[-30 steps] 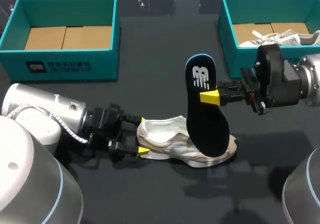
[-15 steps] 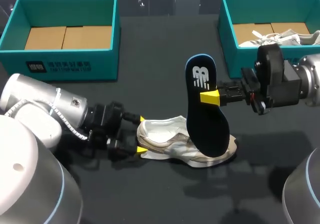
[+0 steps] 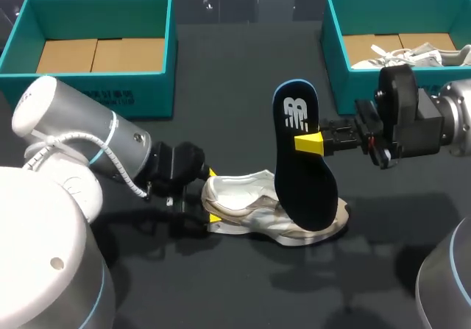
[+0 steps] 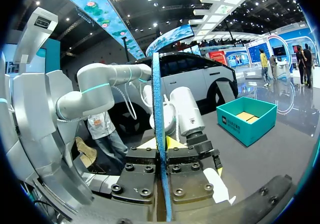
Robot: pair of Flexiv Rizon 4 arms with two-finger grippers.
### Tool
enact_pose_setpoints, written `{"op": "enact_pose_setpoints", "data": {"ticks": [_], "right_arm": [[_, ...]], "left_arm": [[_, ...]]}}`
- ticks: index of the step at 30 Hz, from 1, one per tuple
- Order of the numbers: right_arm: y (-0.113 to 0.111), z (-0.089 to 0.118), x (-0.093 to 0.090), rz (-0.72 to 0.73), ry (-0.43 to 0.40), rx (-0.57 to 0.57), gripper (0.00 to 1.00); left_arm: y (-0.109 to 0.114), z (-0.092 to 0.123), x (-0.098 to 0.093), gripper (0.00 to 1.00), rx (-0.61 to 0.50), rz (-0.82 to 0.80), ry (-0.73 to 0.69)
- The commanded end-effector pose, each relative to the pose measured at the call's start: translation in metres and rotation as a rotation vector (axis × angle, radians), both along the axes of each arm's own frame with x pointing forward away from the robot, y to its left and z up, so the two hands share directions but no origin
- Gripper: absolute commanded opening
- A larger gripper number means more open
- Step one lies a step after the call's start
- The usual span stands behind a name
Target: Take the shoe out of the shoebox, open the shoe tongue, remove and reinsert the insole, then place the shoe into the shoebox
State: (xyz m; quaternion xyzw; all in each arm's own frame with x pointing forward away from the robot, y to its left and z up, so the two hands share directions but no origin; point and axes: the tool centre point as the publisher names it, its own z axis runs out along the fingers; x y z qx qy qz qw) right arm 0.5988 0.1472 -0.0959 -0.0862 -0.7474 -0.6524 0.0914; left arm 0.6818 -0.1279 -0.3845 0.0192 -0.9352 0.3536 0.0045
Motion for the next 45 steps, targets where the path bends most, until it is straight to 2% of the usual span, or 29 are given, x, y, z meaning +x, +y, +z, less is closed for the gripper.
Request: {"op": "enact_pose_setpoints", "data": {"ticks": [1, 10, 16, 19, 32, 41, 45], "right_arm": [[0.002, -0.001, 0.000, -0.002, 0.000, -0.001, 0.00], [0.002, -0.001, 0.000, -0.002, 0.000, -0.001, 0.00], [0.002, -0.001, 0.000, -0.002, 0.000, -0.001, 0.00], [0.002, -0.001, 0.000, -0.002, 0.000, -0.001, 0.00], [0.002, -0.001, 0.000, -0.002, 0.000, -0.001, 0.00], [0.002, -0.001, 0.000, -0.002, 0.000, -0.001, 0.00], [0.002, -0.001, 0.000, -0.002, 0.000, -0.001, 0.00]], "left_arm": [[-0.002, 0.003, 0.003, 1.00, 0.042, -0.015, 0.001], [-0.008, 0.015, 0.009, 1.00, 0.255, -0.076, -0.065], [-0.009, 0.017, 0.018, 1.00, 0.416, -0.045, 0.004], [-0.007, 0.019, 0.021, 1.00, 0.448, -0.055, 0.054], [-0.003, 0.018, 0.007, 1.00, 0.558, -0.134, -0.044], [-0.001, 0.018, 0.008, 1.00, 0.572, -0.140, -0.057], [-0.001, 0.026, 0.011, 1.00, 0.569, -0.147, -0.057]]}}
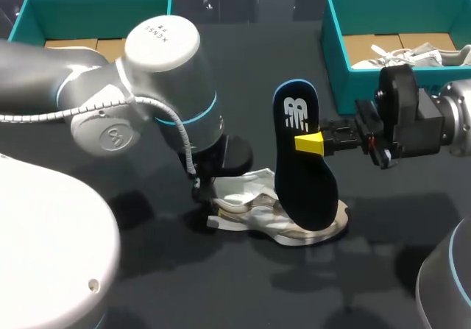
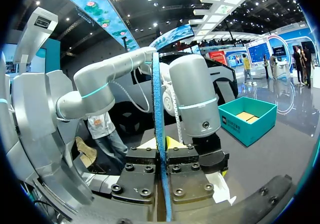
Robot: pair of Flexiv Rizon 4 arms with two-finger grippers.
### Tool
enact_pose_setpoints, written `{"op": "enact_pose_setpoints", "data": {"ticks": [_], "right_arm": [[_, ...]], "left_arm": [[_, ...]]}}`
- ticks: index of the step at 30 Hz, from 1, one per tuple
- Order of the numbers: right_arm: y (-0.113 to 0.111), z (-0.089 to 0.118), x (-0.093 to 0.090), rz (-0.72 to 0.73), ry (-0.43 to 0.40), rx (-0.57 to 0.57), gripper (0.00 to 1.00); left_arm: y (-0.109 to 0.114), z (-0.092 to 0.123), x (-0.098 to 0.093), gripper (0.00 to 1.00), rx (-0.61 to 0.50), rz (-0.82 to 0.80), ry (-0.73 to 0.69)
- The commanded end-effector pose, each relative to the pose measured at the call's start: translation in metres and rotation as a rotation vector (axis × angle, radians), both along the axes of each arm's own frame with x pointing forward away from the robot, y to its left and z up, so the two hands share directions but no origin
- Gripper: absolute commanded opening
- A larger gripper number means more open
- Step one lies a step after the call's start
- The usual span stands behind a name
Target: Take the shoe out of the shoebox, open the shoe tongue, remove and reinsert the insole, then place the shoe into the shoebox
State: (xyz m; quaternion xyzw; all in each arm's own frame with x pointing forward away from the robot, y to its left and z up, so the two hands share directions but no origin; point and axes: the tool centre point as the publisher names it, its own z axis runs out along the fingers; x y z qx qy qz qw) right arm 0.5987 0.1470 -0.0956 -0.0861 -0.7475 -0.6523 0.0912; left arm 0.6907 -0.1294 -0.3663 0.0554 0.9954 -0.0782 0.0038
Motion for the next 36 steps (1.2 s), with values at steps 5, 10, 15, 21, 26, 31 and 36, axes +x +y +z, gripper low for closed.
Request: {"op": "enact_pose_setpoints", "data": {"ticks": [5, 10, 15, 21, 26, 31, 36], "right_arm": [[0.002, -0.001, 0.000, -0.002, 0.000, -0.001, 0.00], [0.002, -0.001, 0.000, -0.002, 0.000, -0.001, 0.00], [0.002, -0.001, 0.000, -0.002, 0.000, -0.001, 0.00], [0.002, -0.001, 0.000, -0.002, 0.000, -0.001, 0.00], [0.002, -0.001, 0.000, -0.002, 0.000, -0.001, 0.00], [0.002, -0.001, 0.000, -0.002, 0.000, -0.001, 0.00], [0.002, -0.001, 0.000, -0.002, 0.000, -0.001, 0.00]], "left_arm": [[-0.004, 0.025, 0.010, 1.00, 0.001, -0.018, -0.006], [-0.021, 0.038, 0.021, 1.00, -0.003, -0.023, -0.016], [-0.042, 0.046, 0.028, 1.00, -0.011, -0.036, -0.018], [-0.071, 0.041, 0.035, 1.00, -0.012, -0.056, -0.036], [-0.089, 0.029, 0.041, 0.93, 0.000, -0.062, -0.041], [-0.100, 0.017, 0.041, 0.90, 0.006, -0.073, -0.051], [-0.104, 0.005, 0.040, 0.84, 0.016, -0.076, -0.052]]}}
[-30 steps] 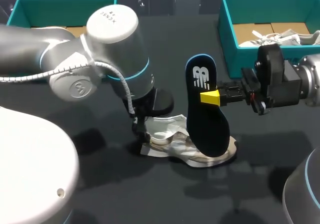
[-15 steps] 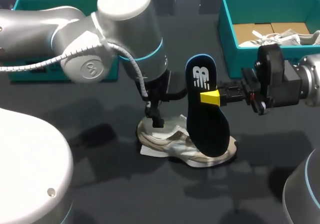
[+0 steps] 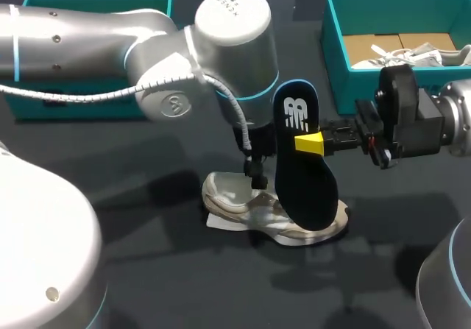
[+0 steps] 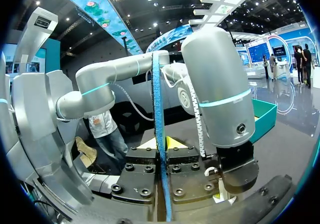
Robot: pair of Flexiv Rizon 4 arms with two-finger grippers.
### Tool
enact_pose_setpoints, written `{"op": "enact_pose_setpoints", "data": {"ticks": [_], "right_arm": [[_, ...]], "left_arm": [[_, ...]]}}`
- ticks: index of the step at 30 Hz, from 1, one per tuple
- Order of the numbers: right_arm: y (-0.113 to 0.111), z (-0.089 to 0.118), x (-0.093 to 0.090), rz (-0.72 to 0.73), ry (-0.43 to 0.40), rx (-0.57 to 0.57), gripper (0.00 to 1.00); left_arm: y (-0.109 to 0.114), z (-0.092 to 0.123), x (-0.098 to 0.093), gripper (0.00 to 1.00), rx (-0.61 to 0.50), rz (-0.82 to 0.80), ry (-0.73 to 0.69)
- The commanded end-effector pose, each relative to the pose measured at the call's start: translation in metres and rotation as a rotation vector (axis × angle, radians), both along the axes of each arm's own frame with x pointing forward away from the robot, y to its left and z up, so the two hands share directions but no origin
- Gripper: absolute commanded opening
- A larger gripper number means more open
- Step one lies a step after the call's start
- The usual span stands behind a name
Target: Take the shoe out of the shoebox, open the shoe tongue, remove and reinsert the insole, then place the shoe into the shoebox
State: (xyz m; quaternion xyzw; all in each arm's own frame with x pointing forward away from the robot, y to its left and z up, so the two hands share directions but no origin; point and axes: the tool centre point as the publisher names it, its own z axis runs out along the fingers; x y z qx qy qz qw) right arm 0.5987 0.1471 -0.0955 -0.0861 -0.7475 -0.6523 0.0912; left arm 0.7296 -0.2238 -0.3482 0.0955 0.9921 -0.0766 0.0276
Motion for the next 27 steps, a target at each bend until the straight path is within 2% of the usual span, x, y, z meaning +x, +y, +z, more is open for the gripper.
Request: {"op": "enact_pose_setpoints", "data": {"ticks": [1, 4, 7, 10, 13, 15, 16, 17, 23, 27], "right_arm": [[0.002, -0.001, 0.000, -0.002, 0.000, -0.001, 0.00], [0.002, -0.001, 0.000, -0.002, 0.000, -0.001, 0.00], [0.002, -0.001, 0.000, -0.002, 0.000, -0.001, 0.00], [0.002, -0.001, 0.000, -0.002, 0.000, -0.001, 0.00], [0.002, -0.001, 0.000, -0.002, 0.000, -0.001, 0.00], [0.002, -0.001, 0.000, -0.002, 0.000, -0.001, 0.00], [0.002, -0.001, 0.000, -0.002, 0.000, -0.001, 0.00], [0.002, -0.001, 0.000, -0.002, 0.000, -0.001, 0.00], [0.002, -0.001, 0.000, -0.002, 0.000, -0.001, 0.00], [0.002, -0.001, 0.000, -0.002, 0.000, -0.001, 0.00]], "left_arm": [[-0.010, -0.015, 0.001, 0.83, 0.019, -0.001, 0.003], [-0.010, -0.022, 0.001, 0.78, 0.026, 0.004, 0.004], [-0.008, -0.027, 0.001, 0.59, 0.030, 0.010, 0.010], [-0.007, -0.031, -0.001, 0.51, 0.032, 0.007, 0.020], [-0.007, -0.034, -0.002, 0.36, 0.036, 0.001, 0.031], [-0.007, -0.036, -0.003, 0.25, 0.039, -0.002, 0.038], [-0.006, -0.036, -0.003, 0.04, 0.040, -0.006, 0.044], [-0.005, -0.037, -0.003, 0.00, 0.040, -0.008, 0.046], [0.001, -0.029, -0.004, 0.00, 0.036, -0.044, 0.075], [0.005, -0.013, -0.003, 0.00, 0.027, -0.111, 0.121]]}}
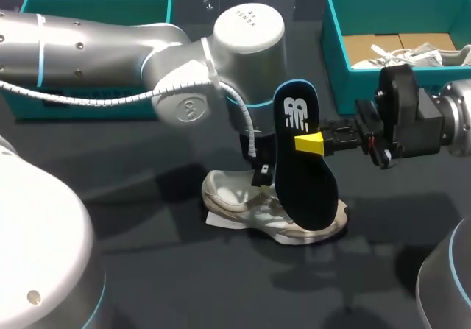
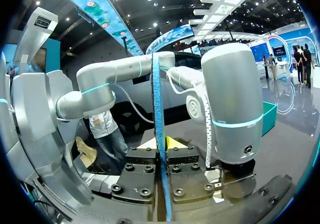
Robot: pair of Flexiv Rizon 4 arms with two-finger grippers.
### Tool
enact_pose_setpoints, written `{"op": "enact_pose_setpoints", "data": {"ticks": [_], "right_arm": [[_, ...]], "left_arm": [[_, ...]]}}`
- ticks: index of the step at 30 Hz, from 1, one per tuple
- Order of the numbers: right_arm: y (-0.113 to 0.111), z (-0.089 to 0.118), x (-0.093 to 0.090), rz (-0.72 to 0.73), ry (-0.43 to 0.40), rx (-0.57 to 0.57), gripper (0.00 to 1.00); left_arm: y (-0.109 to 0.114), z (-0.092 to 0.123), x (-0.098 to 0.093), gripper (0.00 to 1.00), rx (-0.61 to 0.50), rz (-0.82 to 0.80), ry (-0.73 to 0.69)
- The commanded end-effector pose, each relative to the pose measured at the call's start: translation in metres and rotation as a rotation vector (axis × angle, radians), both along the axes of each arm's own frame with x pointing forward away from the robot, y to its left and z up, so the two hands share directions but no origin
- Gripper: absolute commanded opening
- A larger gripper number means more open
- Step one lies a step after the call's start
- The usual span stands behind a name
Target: Take the shoe out of the shoebox, open the shoe tongue, remove and reinsert the insole, then place the shoe into the shoebox
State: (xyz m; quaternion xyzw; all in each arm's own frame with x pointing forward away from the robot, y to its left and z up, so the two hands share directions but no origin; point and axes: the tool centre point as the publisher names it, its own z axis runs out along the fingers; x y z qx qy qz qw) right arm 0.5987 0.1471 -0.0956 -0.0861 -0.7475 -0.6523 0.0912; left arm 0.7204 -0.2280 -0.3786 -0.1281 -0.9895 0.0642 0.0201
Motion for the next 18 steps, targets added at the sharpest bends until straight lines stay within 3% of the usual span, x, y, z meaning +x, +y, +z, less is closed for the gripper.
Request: {"op": "enact_pose_setpoints", "data": {"ticks": [1, 8, 18], "right_arm": [[0.002, -0.001, 0.000, -0.002, 0.000, -0.001, 0.00], [0.002, -0.001, 0.000, -0.002, 0.000, -0.001, 0.00], [0.002, -0.001, 0.000, -0.002, 0.000, -0.001, 0.00]], "left_arm": [[0.010, 0.022, 0.007, 0.00, -0.010, -0.063, 0.057], [0.015, 0.054, 0.015, 0.00, -0.041, -0.279, 0.081], [0.015, 0.054, 0.015, 0.00, -0.041, -0.279, 0.081]]}}
